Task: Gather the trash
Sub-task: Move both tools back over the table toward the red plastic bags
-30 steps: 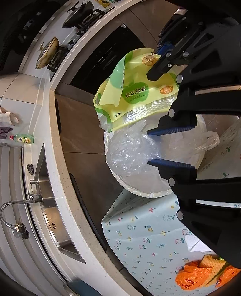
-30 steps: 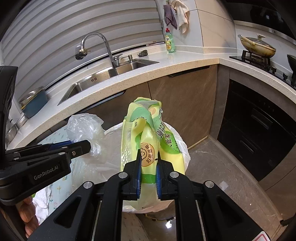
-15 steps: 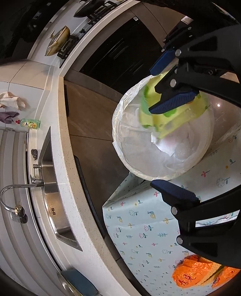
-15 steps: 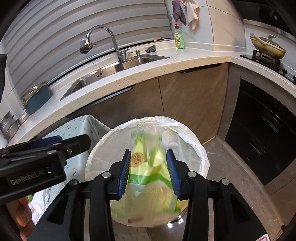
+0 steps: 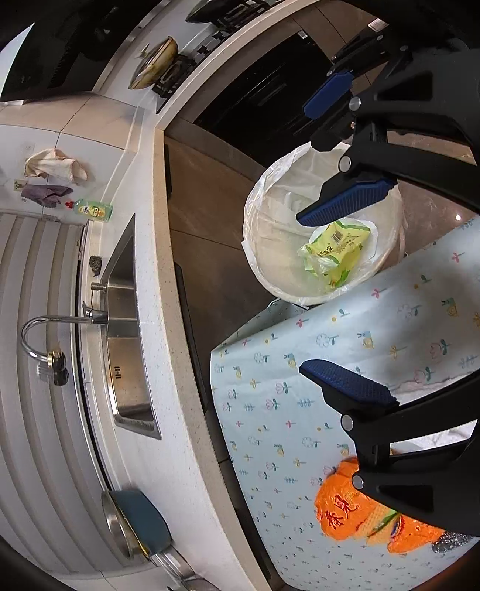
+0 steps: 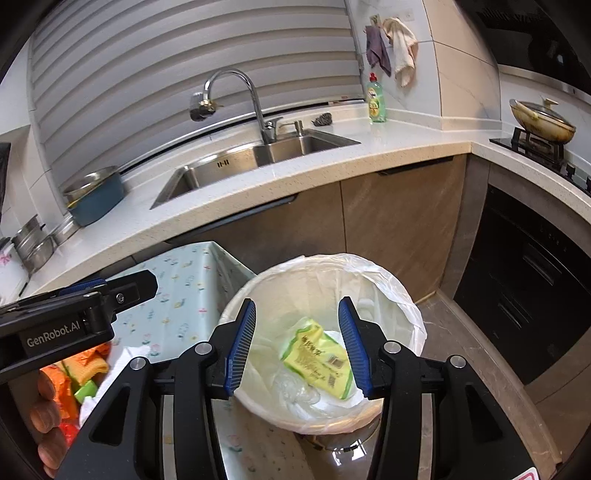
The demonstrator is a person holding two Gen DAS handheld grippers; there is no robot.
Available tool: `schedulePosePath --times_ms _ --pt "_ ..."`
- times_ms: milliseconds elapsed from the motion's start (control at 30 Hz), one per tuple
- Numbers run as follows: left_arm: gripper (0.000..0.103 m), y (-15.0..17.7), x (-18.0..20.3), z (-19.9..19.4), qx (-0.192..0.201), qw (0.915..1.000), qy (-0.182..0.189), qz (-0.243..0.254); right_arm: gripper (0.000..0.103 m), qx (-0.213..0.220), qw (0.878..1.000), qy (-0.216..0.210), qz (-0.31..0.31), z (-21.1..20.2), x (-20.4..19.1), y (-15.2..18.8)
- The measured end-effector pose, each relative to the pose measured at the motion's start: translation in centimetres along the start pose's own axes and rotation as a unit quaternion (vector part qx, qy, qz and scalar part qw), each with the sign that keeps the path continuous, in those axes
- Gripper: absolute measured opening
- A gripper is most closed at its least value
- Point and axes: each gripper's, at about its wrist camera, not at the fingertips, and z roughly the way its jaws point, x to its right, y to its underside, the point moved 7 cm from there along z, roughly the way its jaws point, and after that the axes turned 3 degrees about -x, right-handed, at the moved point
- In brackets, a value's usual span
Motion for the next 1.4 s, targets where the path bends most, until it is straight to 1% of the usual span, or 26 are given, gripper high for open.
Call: schedulePosePath --times_ms 167,233,400,500,633,800,933,1000,1100,1267,1400 --pt "0.072 1.0 -3.4 -3.0 0.009 0.9995 -0.021 -0.022 0.047 0.004 1.0 -0.016 -0.015 -1.9 -2.7 0.3" --pt "0.075 1.5 -4.9 -4.2 0.013 0.999 -0.031 -0.03 0.047 0.004 1.0 -0.024 -0.019 -2.6 -4.0 0.7" --pt "0.075 2.8 -8.4 -7.2 0.022 0.9971 -0.056 -0.047 0.048 0.0 0.998 -0.042 -0.035 -3.9 -7.4 2.0" --pt "0.08 3.7 -10.3 -8.9 0.027 0.9955 -0.072 -0.055 0.048 -0.003 0.997 -0.052 -0.048 -4.6 -9.4 2.9" --pt "0.083 5.5 -12.9 -10.7 0.027 0.9933 -0.089 -0.067 0.05 -0.01 0.996 -0.066 -0.06 -5.4 -11.8 4.3" --pt "0.085 8.2 -16.4 -12.3 0.018 0.9902 -0.105 -0.091 0.051 -0.02 0.994 -0.082 -0.073 -6.4 -14.7 6.4" --pt "0.085 10.7 -19.1 -13.0 0.005 0.9872 -0.109 -0.116 0.051 -0.032 0.991 -0.097 -0.086 -7.0 -17.0 8.4" --pt "0.085 12.0 -20.2 -13.3 -0.001 0.9857 -0.114 -0.124 0.051 -0.038 0.99 -0.099 -0.095 -7.1 -18.1 9.4" --pt "0.085 13.9 -21.3 -13.5 -0.012 0.9843 -0.115 -0.133 0.051 -0.048 0.989 -0.105 -0.092 -7.1 -19.1 10.7" --pt "0.086 16.8 -22.1 -13.4 -0.033 0.9813 -0.092 -0.166 0.051 -0.059 0.989 -0.1 -0.091 -6.9 -20.0 12.6" --pt "0.086 18.7 -21.2 -12.8 -0.046 0.9795 -0.074 -0.182 0.051 -0.068 0.99 -0.091 -0.086 -6.5 -19.6 13.7"
